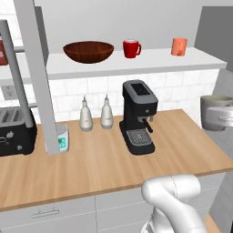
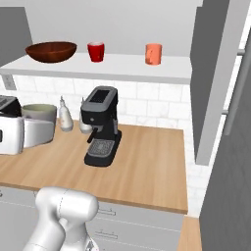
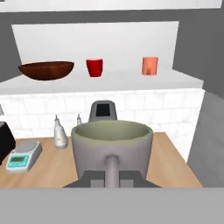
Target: Gather all objects into one cabinet and sort the glasses and bowls to opposite sides.
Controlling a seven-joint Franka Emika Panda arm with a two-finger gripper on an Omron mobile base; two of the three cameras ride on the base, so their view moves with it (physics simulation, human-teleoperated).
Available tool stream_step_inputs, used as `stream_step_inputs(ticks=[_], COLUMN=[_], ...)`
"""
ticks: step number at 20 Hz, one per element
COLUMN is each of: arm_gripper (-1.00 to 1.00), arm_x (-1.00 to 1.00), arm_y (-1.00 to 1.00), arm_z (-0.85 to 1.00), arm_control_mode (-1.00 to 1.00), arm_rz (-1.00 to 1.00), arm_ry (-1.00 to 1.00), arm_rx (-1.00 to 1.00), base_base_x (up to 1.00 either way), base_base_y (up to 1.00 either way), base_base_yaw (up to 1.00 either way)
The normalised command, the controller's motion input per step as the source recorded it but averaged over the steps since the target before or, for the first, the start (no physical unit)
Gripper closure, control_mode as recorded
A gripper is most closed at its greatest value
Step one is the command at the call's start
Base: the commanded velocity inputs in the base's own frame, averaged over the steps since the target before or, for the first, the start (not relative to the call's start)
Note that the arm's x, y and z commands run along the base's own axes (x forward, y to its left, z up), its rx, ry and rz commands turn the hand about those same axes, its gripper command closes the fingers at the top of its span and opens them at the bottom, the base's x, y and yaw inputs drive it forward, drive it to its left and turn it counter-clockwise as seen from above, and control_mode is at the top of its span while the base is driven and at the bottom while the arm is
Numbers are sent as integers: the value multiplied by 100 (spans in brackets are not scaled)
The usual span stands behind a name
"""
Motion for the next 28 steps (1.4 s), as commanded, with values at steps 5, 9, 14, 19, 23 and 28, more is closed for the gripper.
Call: stream_step_inputs(ticks=[5,9,14,19,23,28], arm_gripper=[100,100,100,100,100,100], arm_x=[0,1,31,38,10,27], arm_y=[-34,-39,-26,-7,0,-9], arm_z=[67,35,12,1,0,0], arm_control_mode=[-100,-100,-100,-100,-100,-100], arm_rz=[-17,-20,-22,-19,-10,-3], arm_ry=[-1,0,0,0,-2,-1], arm_rx=[-3,-2,-1,-4,-12,-2], base_base_x=[0,0,0,0,0,0], base_base_y=[0,0,0,0,0,0], base_base_yaw=[0,0,0,0,0,0])
